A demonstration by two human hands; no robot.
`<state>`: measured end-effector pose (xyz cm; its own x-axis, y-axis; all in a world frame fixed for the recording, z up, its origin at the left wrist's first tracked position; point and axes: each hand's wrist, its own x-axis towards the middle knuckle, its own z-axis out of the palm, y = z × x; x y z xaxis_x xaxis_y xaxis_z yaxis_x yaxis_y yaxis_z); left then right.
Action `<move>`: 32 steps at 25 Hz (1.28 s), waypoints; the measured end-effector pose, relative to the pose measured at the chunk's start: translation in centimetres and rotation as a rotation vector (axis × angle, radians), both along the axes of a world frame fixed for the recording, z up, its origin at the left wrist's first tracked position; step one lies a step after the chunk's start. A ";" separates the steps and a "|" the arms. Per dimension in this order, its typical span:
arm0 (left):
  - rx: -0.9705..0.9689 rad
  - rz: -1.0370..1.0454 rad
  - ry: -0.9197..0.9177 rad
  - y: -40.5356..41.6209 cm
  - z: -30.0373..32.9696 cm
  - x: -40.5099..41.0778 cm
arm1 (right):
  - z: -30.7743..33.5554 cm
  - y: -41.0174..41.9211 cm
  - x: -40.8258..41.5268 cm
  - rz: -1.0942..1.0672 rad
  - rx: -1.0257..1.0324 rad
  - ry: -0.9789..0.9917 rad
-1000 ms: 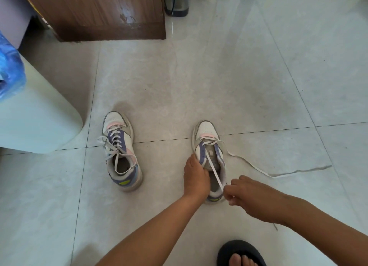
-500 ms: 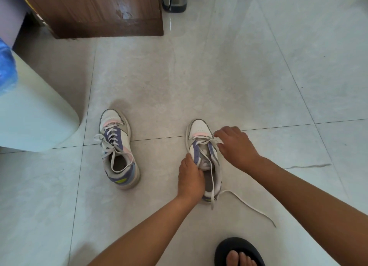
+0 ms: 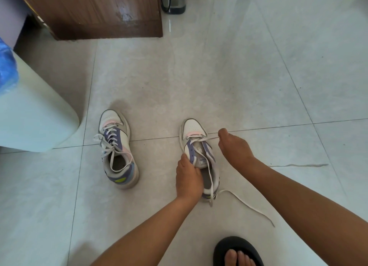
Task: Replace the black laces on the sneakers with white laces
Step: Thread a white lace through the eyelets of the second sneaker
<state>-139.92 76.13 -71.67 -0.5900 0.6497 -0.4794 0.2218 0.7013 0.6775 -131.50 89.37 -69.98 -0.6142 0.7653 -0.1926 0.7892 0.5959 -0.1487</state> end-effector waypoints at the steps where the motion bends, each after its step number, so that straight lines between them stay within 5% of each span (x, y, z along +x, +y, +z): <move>1: -0.002 0.008 0.001 0.0 0.0 0.0 | -0.2 0.5 0.8 -0.010 0.026 0.013; 5: 0.004 0.048 -0.010 0.0 -0.1 0.1 | -0.1 2.5 3.8 -0.127 0.122 0.069; 8: 0.022 0.055 -0.002 -0.1 -0.5 -0.1 | 0.5 4.1 6.7 -0.411 0.163 0.214; 12: 0.056 0.111 -0.021 -0.1 -0.2 -0.4 | 2.1 6.1 10.3 -0.752 0.176 0.495; 16: 0.059 0.141 -0.034 -0.2 0.2 -0.6 | 4.0 5.8 11.0 -0.828 0.084 0.866; 21: 0.062 0.222 -0.057 0.0 0.4 -1.2 | 4.5 4.2 12.1 -0.467 0.397 0.803; 24: 0.073 0.259 -0.059 0.1 0.2 -1.6 | 3.5 3.5 13.8 -0.414 0.403 0.624; 28: 0.094 0.286 -0.009 -0.4 -0.6 -2.7 | 2.4 4.7 15.7 -0.712 0.294 0.621; 32: 0.131 0.270 0.034 -0.8 -0.4 -4.1 | 4.1 7.9 17.9 -1.094 0.197 0.887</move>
